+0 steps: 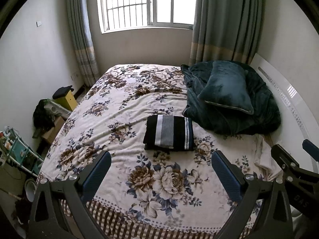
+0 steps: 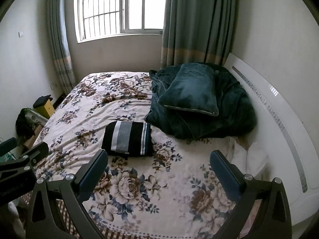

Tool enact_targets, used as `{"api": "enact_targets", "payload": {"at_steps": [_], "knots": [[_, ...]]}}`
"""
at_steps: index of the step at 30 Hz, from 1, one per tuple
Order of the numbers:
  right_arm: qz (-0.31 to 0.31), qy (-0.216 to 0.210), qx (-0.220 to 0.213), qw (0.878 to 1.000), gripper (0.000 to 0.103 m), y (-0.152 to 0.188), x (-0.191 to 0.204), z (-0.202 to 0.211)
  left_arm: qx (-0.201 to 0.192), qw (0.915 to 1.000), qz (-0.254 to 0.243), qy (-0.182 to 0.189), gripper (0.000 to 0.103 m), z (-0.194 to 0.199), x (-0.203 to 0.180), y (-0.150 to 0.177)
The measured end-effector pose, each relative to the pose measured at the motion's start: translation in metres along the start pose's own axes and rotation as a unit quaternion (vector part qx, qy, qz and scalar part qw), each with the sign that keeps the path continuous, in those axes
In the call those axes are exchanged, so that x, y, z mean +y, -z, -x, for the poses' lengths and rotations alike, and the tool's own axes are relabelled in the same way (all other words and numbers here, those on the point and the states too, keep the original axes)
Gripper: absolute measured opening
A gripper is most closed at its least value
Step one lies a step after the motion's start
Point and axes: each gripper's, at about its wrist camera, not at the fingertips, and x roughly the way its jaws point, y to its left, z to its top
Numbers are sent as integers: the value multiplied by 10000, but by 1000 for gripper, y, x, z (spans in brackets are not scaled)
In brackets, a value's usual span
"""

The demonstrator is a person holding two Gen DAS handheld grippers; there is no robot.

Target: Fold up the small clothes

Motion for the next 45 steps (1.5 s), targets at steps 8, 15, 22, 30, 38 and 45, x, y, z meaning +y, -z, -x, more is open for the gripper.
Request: {"api": "enact_targets", "payload": {"at_steps": [8, 15, 22, 30, 38, 45], "knots": [[-12, -6, -15, 10000, 103, 0, 0, 0, 22, 10000, 5, 23, 103, 0, 1, -1], [3, 2, -23, 10000, 103, 0, 0, -1, 14, 10000, -18, 27, 103, -2, -3, -3], [-11, -17, -13, 10000, 103, -1, 1, 0, -13, 10000, -15, -1, 103, -1, -4, -2], [5, -29, -19, 10000, 103, -2, 2, 0, -24, 10000, 2, 3, 103, 1, -4, -2], [11, -14, -31, 10000, 103, -3, 2, 1, -22, 10000, 36, -2, 103, 3, -4, -1], [10, -15, -37, 10000, 103, -2, 2, 1, -29, 10000, 13, -13, 103, 4, -5, -1]]}}
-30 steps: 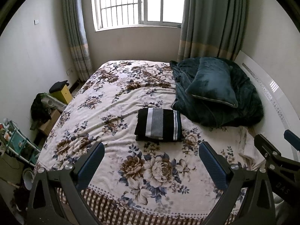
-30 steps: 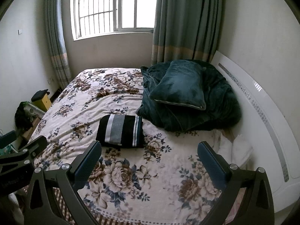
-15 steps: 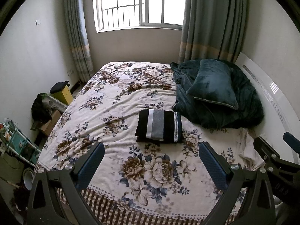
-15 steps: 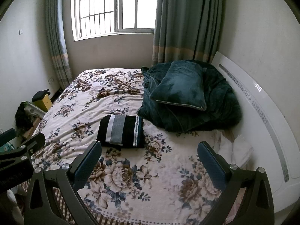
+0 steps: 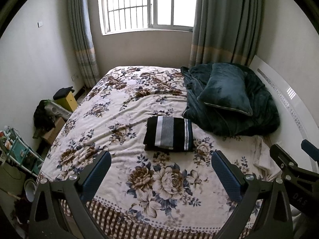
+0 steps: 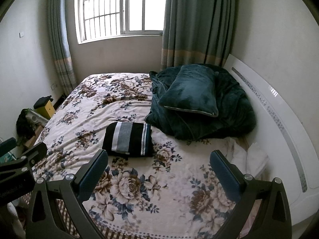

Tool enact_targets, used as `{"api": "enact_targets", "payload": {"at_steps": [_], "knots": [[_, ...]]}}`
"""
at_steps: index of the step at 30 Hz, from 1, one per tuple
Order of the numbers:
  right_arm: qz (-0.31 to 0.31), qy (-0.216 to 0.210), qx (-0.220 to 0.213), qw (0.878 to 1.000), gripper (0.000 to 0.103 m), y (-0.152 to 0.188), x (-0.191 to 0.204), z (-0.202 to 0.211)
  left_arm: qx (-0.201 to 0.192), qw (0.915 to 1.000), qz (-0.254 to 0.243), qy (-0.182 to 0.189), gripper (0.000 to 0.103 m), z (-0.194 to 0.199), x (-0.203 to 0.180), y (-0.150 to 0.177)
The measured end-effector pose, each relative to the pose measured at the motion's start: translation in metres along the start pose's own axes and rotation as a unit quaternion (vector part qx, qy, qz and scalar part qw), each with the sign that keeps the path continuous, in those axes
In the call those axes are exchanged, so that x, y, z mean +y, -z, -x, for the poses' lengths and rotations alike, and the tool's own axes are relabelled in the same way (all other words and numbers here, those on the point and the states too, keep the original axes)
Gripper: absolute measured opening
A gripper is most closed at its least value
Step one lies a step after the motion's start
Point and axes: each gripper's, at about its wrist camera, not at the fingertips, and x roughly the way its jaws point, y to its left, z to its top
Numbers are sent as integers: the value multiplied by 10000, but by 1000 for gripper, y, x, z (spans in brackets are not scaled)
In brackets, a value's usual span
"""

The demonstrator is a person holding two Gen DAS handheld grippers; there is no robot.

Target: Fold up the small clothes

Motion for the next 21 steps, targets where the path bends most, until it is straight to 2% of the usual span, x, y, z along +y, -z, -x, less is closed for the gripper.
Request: {"api": "enact_targets", "payload": {"at_steps": [21], "knots": [[-62, 46, 17, 10000, 103, 3, 0, 5, -62, 10000, -6, -12, 103, 4, 0, -4]]}}
